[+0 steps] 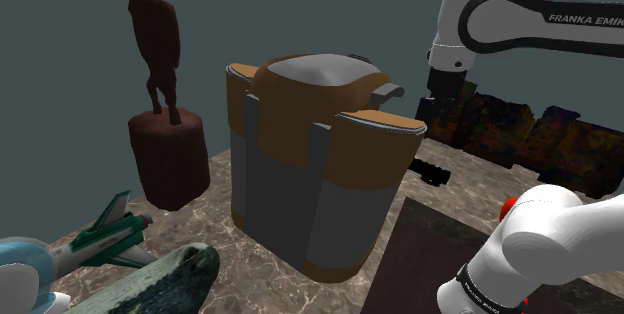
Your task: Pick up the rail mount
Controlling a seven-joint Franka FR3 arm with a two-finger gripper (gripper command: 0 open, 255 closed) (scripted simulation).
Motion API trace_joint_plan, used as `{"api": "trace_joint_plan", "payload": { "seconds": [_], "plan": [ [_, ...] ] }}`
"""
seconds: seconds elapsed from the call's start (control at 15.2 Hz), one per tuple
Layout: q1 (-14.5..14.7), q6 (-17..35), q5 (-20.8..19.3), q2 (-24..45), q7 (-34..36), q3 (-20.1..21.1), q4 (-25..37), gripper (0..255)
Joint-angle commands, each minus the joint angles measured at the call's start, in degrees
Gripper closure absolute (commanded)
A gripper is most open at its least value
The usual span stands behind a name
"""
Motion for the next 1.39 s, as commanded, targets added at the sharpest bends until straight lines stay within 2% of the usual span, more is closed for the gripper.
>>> {"api": "trace_joint_plan", "payload": {
  "seconds": [0.0, 0.33, 0.66, 1.06, 1.32],
  "plan": [
    [0.0, 0.0, 0.0, 0.0, 0.0, 0.0, 0.0, 0],
    [-1.56, 8.6, -4.72, 0.31, -7.07, -6.05, -6.02, 0],
    [-3.19, 18.23, -9.22, 3.68, -13.99, -12.66, -9.85, 0],
    [-4.21, 30.95, -13.0, 12.03, -22.51, -21.14, -11.19, 0],
    [-3.53, 39.71, -13.23, 19.95, -28.92, -27.09, -10.07, 0]
  ]
}}
